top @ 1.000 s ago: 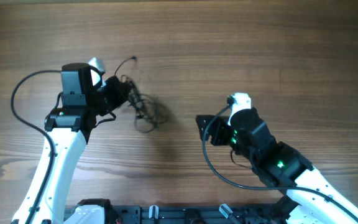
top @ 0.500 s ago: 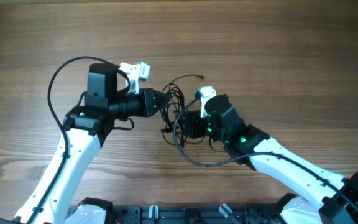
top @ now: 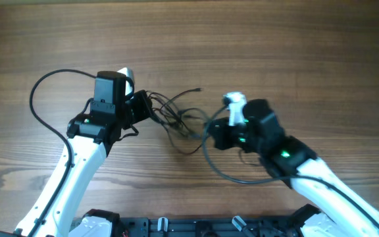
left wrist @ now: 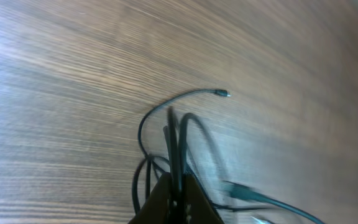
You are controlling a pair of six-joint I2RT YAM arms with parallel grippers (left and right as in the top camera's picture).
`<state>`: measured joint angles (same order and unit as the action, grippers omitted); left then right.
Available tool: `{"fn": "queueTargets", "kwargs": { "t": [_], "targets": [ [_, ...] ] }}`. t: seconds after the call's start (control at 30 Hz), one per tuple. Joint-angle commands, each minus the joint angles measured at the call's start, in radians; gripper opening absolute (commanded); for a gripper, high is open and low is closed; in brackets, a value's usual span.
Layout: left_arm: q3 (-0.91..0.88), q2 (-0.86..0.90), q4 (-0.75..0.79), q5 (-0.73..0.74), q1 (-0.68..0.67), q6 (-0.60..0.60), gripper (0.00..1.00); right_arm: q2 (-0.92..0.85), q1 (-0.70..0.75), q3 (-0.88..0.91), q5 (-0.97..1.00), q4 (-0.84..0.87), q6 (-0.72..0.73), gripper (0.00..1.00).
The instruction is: Untangle cables
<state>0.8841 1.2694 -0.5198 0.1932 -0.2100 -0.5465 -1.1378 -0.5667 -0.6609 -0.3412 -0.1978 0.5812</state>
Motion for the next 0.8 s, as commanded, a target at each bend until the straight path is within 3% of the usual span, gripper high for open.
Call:
{"fn": "queueTargets", "kwargs": {
  "t": [0.0, 0.13, 0.2, 0.23, 0.27, 0.33, 0.47, 0.77],
  "targets": [
    [0.019, -0.014, 0.019, -0.135, 0.003, -0.127, 0.04, 0.134, 0.045, 0.000, 0.161, -0.130, 0.006, 0.05],
    [0.019, -0.014, 0.066, -0.126, 0.003, -0.173, 0.04, 0.201, 0.045, 0.000, 0.271, -0.281, 0.129, 0.08],
    [0.019, -0.014, 0.100, -0.102, 0.003, -0.170, 0.04, 0.191, 0.045, 0.000, 0.268, -0.306, 0.159, 0.36],
    [0.019, -0.014, 0.116, -0.084, 0.003, -0.162, 0.04, 0.183, 0.045, 0.000, 0.265, -0.309, 0.159, 0.59],
    [0.019, -0.014, 0.146, -0.042, 0.003, -0.125, 0.04, 0.169, 0.045, 0.000, 0.259, -0.307, 0.158, 0.73],
    [0.019, -0.014, 0.192, 0.081, 0.003, -0.005, 0.04, 0.149, 0.045, 0.000, 0.218, -0.280, 0.148, 0.90],
    [0.019, -0.014, 0.225, 0.374, 0.003, 0.204, 0.04, 0.106, 0.043, 0.000, 0.041, -0.121, -0.007, 0.98],
    [0.019, -0.014, 0.243, 0.556, 0.003, 0.256, 0.04, -0.160, 0.042, 0.000, -0.163, 0.104, -0.175, 0.94]
  ]
}}
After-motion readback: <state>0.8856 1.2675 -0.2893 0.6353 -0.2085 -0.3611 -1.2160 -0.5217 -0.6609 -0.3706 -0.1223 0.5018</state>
